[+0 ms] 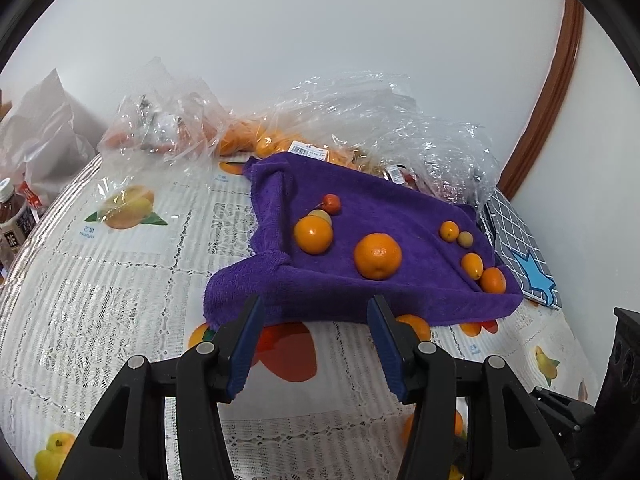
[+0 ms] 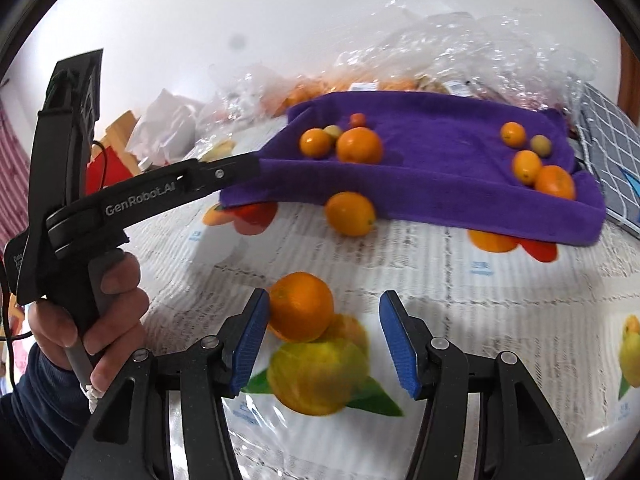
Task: Organize fruits
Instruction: 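Open both grippers releasing the oranges on the towel and withdraw, then grasp an orange with the right gripper while the left grasps another orange, then carry both oranges onto the purple towel and lower them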
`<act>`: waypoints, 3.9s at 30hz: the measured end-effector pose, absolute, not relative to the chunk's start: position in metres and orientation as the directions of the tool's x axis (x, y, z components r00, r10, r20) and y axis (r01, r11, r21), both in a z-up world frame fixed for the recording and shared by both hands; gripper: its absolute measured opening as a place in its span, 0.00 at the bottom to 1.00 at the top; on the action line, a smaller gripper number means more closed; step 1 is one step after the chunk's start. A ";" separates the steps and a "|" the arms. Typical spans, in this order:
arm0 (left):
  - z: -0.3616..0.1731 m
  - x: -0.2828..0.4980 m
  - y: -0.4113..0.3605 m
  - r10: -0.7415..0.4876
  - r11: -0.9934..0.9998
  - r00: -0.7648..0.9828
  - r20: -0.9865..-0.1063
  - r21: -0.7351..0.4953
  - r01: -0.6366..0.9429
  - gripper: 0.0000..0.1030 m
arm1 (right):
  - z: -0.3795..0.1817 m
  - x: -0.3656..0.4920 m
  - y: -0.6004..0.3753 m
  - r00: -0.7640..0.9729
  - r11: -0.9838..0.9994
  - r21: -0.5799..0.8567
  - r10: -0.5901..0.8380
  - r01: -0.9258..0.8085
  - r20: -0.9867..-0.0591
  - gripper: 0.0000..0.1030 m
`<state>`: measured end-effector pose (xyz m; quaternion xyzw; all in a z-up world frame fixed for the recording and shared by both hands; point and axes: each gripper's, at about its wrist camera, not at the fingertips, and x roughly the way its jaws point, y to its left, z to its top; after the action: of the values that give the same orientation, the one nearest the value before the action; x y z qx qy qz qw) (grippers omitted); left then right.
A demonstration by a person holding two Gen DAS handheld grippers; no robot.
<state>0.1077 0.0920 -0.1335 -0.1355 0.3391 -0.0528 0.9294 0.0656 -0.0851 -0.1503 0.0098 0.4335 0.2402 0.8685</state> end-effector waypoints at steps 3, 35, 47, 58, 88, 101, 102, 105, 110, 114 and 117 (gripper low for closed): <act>-0.134 0.109 0.093 -0.193 0.955 0.761 -0.620 -0.297 0.000 0.50 | -0.152 0.066 -0.078 0.489 0.873 0.224 0.436 -0.434 -0.755 0.55; -0.136 0.110 0.079 -0.234 0.955 0.743 -0.627 -0.293 0.053 0.50 | -0.161 0.086 -0.156 0.562 0.958 0.088 0.232 -0.272 -0.794 0.35; -0.140 0.109 0.064 -0.263 0.958 0.722 -0.640 -0.263 0.115 0.50 | -0.162 0.093 -0.153 0.585 0.965 0.071 0.209 -0.251 -0.783 0.24; -0.147 0.113 0.058 -0.294 0.951 0.693 -0.658 -0.277 0.140 0.50 | -0.162 0.103 -0.161 0.585 0.970 0.098 0.212 -0.220 -0.782 0.45; -0.164 0.138 -0.004 -0.242 0.970 0.608 -0.756 -0.201 0.137 0.34 | -0.155 0.110 -0.205 0.638 0.978 0.123 0.203 -0.167 -0.743 0.37; -0.141 0.117 0.030 -0.247 0.965 0.665 -0.705 -0.244 0.099 0.34 | -0.151 0.105 -0.208 0.647 0.973 0.155 0.229 -0.169 -0.728 0.37; -0.137 0.115 0.035 -0.244 0.965 0.670 -0.701 -0.246 0.094 0.34 | -0.151 0.105 -0.209 0.646 0.973 0.159 0.230 -0.167 -0.728 0.37; -0.129 0.114 0.051 -0.241 0.962 0.681 -0.692 -0.262 0.074 0.34 | -0.149 0.105 -0.212 0.647 0.973 0.170 0.233 -0.159 -0.726 0.37; -0.111 0.119 0.068 -0.221 0.962 0.712 -0.666 -0.269 0.048 0.34 | -0.137 0.107 -0.218 0.663 0.974 0.175 0.228 -0.147 -0.713 0.37; -0.096 0.131 0.076 -0.215 0.960 0.734 -0.644 -0.276 0.039 0.34 | -0.120 0.116 -0.221 0.688 0.977 0.154 0.211 -0.145 -0.694 0.37; -0.087 0.142 0.079 -0.208 0.961 0.746 -0.633 -0.275 0.035 0.34 | -0.108 0.126 -0.222 0.704 0.979 0.140 0.204 -0.148 -0.680 0.37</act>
<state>0.1417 0.0785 -0.0874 -0.1238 0.3504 -0.0655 0.9261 0.1256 -0.2221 -0.1081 0.0374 0.3728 0.0953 0.9223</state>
